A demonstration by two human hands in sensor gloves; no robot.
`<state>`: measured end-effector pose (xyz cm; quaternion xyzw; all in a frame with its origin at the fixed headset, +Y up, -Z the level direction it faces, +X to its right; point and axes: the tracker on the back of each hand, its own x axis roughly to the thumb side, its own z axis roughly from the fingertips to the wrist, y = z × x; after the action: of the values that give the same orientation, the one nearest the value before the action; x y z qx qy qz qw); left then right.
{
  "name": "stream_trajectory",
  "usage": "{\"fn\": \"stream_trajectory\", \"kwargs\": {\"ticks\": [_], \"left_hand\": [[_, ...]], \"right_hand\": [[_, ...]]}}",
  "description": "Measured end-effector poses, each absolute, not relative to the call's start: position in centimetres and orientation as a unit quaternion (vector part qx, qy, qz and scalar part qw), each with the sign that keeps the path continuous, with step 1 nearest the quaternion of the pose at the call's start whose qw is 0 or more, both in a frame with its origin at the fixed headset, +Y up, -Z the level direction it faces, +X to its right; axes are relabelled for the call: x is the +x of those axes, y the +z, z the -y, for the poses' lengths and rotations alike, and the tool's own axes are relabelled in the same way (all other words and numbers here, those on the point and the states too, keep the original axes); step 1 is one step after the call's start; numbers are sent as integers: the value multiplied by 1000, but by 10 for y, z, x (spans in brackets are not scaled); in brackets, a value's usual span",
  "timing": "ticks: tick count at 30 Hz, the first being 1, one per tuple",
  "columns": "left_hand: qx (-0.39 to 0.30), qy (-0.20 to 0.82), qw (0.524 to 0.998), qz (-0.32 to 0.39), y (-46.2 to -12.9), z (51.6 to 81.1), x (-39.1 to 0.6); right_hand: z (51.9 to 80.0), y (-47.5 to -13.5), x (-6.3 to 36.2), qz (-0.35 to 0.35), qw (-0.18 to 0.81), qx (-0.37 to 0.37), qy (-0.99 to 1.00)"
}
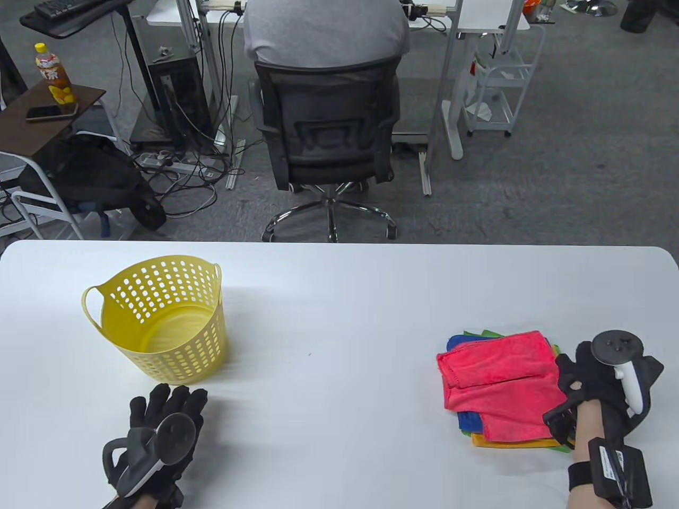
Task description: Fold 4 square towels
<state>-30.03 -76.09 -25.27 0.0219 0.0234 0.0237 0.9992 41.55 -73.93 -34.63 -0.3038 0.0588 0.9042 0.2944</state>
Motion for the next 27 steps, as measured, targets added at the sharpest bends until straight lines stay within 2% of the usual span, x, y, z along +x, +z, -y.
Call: {"fn": "stream_trajectory", "kwargs": {"ticks": [2, 5, 10, 14, 17, 20, 23, 26, 27], "left_hand": [[24, 10, 999, -26, -253, 762, -298], [25, -2, 999, -25, -254, 759, -292], [40, 1, 999, -9, -253, 739, -274], [55, 16, 998, 4, -246, 713, -255], [43, 60, 997, 18, -239, 700, -243], [35, 127, 991, 28, -229, 702, -240], [25, 141, 989, 26, -226, 720, -246], [34, 96, 995, 7, -232, 741, -259], [18, 75, 997, 1, -238, 748, -264]], "right_hand": [[745, -342, 420, -39, 328, -295, 897], [732, -333, 411, -22, 367, -242, 898], [697, -315, 356, -4, 334, -122, 935], [694, -301, 297, -32, 278, -44, 959], [698, -291, 258, -55, 255, -1, 965], [706, -284, 230, -61, 233, 22, 970], [729, -289, 224, -53, 195, 23, 979], [751, -293, 228, -48, 167, 10, 985], [759, -294, 230, -39, 160, 9, 986]]}}
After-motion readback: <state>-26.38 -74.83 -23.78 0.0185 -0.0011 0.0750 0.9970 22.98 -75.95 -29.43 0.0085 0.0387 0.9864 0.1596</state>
